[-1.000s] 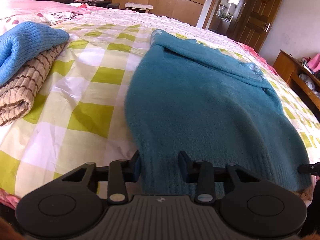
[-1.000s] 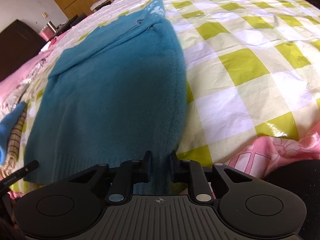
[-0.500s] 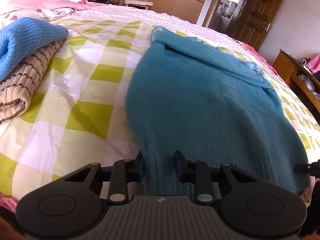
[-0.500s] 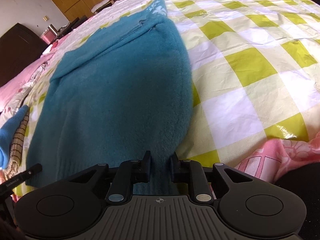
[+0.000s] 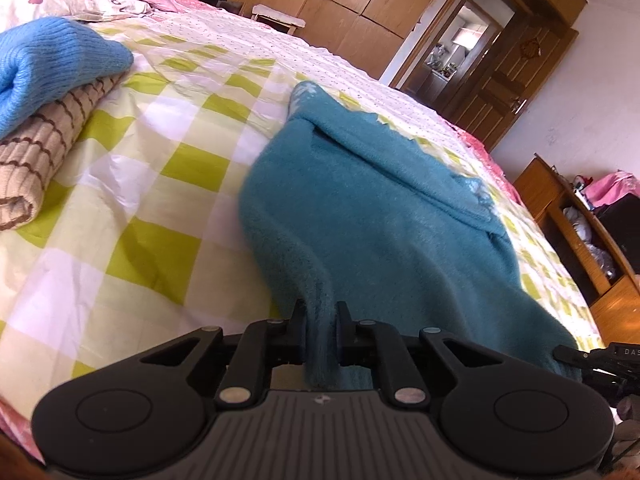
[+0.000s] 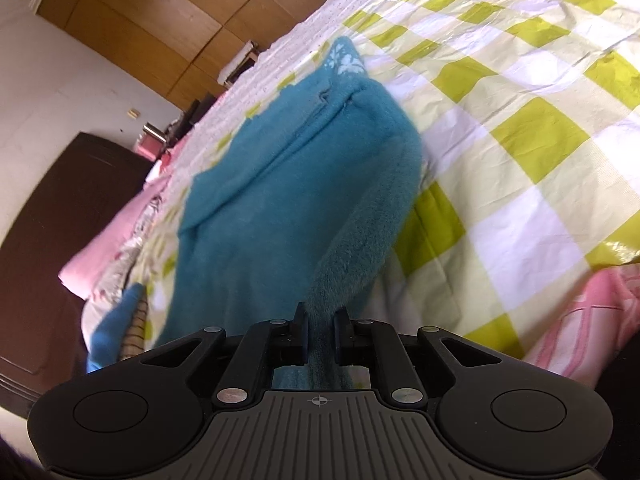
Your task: Fold small clothes
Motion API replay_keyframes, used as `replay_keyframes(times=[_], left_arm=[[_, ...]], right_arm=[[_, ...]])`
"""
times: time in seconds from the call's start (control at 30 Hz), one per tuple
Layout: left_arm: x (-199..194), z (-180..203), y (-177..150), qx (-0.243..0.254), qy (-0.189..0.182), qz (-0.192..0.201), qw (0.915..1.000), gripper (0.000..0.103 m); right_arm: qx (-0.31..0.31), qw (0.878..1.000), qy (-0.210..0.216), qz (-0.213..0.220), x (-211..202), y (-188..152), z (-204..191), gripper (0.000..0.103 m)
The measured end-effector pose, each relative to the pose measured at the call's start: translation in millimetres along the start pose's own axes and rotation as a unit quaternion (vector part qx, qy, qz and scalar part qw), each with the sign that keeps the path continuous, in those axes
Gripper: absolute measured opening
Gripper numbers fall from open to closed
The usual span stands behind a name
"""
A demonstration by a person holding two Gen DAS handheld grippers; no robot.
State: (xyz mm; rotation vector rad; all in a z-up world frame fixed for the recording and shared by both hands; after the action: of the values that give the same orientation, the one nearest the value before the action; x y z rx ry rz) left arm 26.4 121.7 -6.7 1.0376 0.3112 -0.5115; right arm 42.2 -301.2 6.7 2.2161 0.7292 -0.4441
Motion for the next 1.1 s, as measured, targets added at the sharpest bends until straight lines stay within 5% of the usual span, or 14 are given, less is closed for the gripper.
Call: replay_keyframes(times=[0.27,0.57,0.83,1.1], left_arm=[[23,15,43,-0.032,-0.054,0.02,0.9978,0.018],[82,38,132,-0.039,-0.095,0.066,0.9925,0.017],[176,38,194,-0.038,-0.062,0.099,0.9925,0.017],[274,15,181,-0.02,0.023,0.049,0.9983,0.018]], right_arm=[[0.046,0.996,0.06,0.049,12,34,-17,0.011],[0.099,0.981,0.112,0.12,57,108,-28,0.011],[0.14,0.974,0.064,0.168,137,172,-13,0.011],[0.136,0.977,-0.028,0.16,215,183,20,0.011]])
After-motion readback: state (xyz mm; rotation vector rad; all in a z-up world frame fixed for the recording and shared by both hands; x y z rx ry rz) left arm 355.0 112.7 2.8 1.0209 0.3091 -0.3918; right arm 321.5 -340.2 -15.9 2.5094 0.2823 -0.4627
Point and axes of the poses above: each gripper's, at about its wrist camera, not at the fingertips, and x roughly the way its jaws point, z to its right, y to its top, the point moved 2 cm from there along x, roughly the way its jaws point, and after that the axes turned 11 degrees about z, right-handed, at the moved point
